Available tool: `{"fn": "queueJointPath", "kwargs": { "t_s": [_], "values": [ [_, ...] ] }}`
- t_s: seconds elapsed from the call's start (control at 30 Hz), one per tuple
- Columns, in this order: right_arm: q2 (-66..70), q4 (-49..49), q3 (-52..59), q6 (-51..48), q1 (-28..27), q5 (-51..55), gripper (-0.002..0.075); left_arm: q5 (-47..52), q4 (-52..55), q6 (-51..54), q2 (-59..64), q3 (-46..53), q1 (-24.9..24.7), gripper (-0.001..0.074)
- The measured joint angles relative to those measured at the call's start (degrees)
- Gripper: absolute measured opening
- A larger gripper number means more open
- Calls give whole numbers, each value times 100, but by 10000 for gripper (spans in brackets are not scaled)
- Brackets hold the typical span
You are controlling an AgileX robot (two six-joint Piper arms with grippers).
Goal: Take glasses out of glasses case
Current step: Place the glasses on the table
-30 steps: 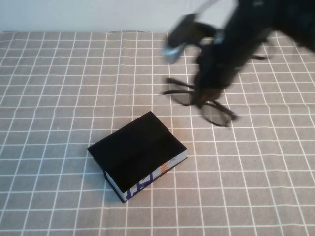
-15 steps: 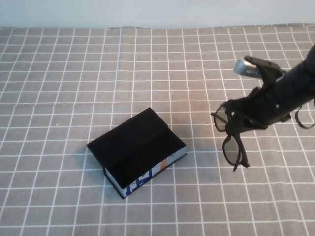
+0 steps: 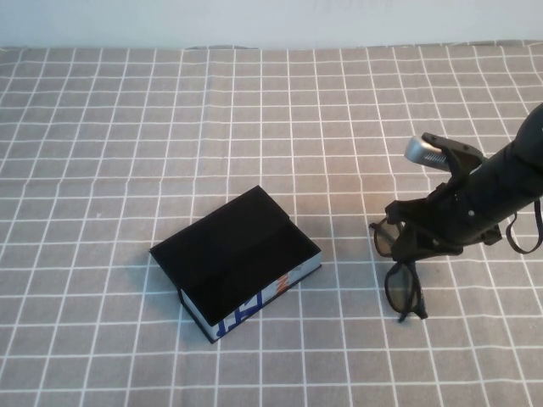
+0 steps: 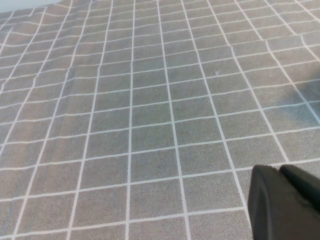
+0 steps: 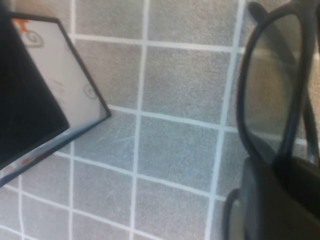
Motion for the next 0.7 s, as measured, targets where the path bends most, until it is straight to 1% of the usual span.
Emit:
{"fn": "queueJointPath", "kwargs": {
  "t_s": [0.2,0.27,0.33,0.4,0.47,0.53,0.63,0.7],
  "values": [
    [38,0,0,0,0,-42,284,0,0,0,0,0,0,-4],
    [26,0,0,0,0,-42,313,0,0,0,0,0,0,-4],
    [-40,-63,0,84,0,-42,321,0,0,0,0,0,0,-4],
    [-177,-250,0,232,0,-15,303,0,0,0,0,0,0,-4],
    [-360,-468,0,342,0,86,263,0,0,0,0,0,0,-4],
    [-641,-643,0,409,0,272,202,0,0,0,0,0,0,-4],
    [-1183,-780,81,447,0,516,69,0,0,0,0,0,0,-4],
    [-1682,-790,264,462,0,543,20,0,0,0,0,0,0,-4]
  ]
}}
